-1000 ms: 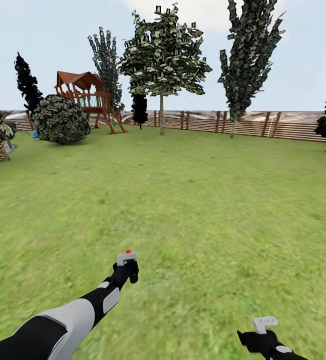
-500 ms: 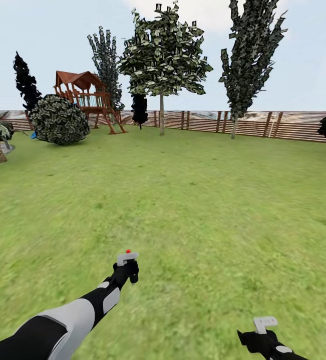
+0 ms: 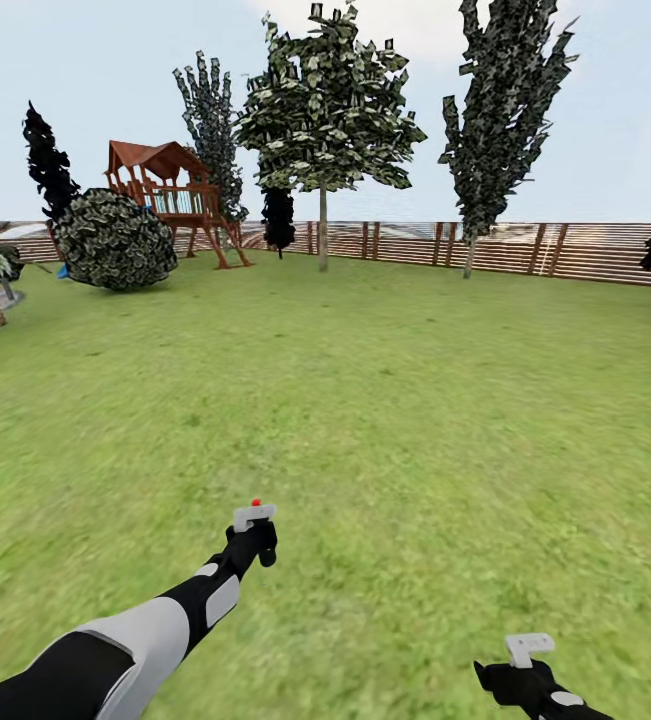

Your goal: In the garden, pick up the pesticide atomizer on the floor and spray pesticide onto both trees until each tree trunk is fully covered.

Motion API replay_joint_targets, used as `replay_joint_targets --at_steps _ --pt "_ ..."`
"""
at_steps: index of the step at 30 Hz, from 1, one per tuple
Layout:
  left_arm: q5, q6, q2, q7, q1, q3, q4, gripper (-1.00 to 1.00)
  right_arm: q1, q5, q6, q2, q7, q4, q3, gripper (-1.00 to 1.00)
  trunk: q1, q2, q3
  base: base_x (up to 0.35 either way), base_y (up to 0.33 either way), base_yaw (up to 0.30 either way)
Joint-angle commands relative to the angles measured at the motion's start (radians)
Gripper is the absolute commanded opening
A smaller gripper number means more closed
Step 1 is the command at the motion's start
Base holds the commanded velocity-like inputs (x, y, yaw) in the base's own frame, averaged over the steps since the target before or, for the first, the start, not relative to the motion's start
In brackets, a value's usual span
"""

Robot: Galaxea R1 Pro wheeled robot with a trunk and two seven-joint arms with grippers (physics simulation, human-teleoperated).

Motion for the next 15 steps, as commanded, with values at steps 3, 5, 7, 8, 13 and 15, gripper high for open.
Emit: replay_joint_targets --at_steps 3,5,7,8,13,15 --pt "0.000 0.000 0.000 0.000 0.000 0.000 0.000 -1.00 0.000 0.000 0.000 0.000 0.000 0.000 0.000 1.00 0.000 0.000 0.000 0.350 0.000 0.000" --pt "0.000 0.000 0.000 0.000 0.000 0.000 0.000 -1.00 0.000 0.000 0.000 0.000 0.000 0.000 0.000 1.00 0.000 0.000 0.000 0.350 0.000 0.000" --pt "0.000 0.000 0.000 0.000 0.000 0.000 0.000 -1.00 0.000 0.000 0.000 0.000 0.000 0.000 0.000 1.00 0.000 0.000 0.000 0.350 0.000 0.000" --pt "0.000 0.000 0.000 0.000 0.000 0.000 0.000 -1.00 0.000 0.000 0.000 0.000 0.000 0.000 0.000 1.00 0.000 0.000 0.000 0.350 0.000 0.000" --pt "0.000 0.000 0.000 0.000 0.000 0.000 0.000 -1.00 0.000 0.000 0.000 0.000 0.000 0.000 0.000 1.00 0.000 0.000 0.000 0.350 0.000 0.000" --pt "0.000 0.000 0.000 0.000 0.000 0.000 0.000 -1.00 0.000 0.000 0.000 0.000 0.000 0.000 0.000 1.00 0.000 0.000 0.000 0.350 0.000 0.000"
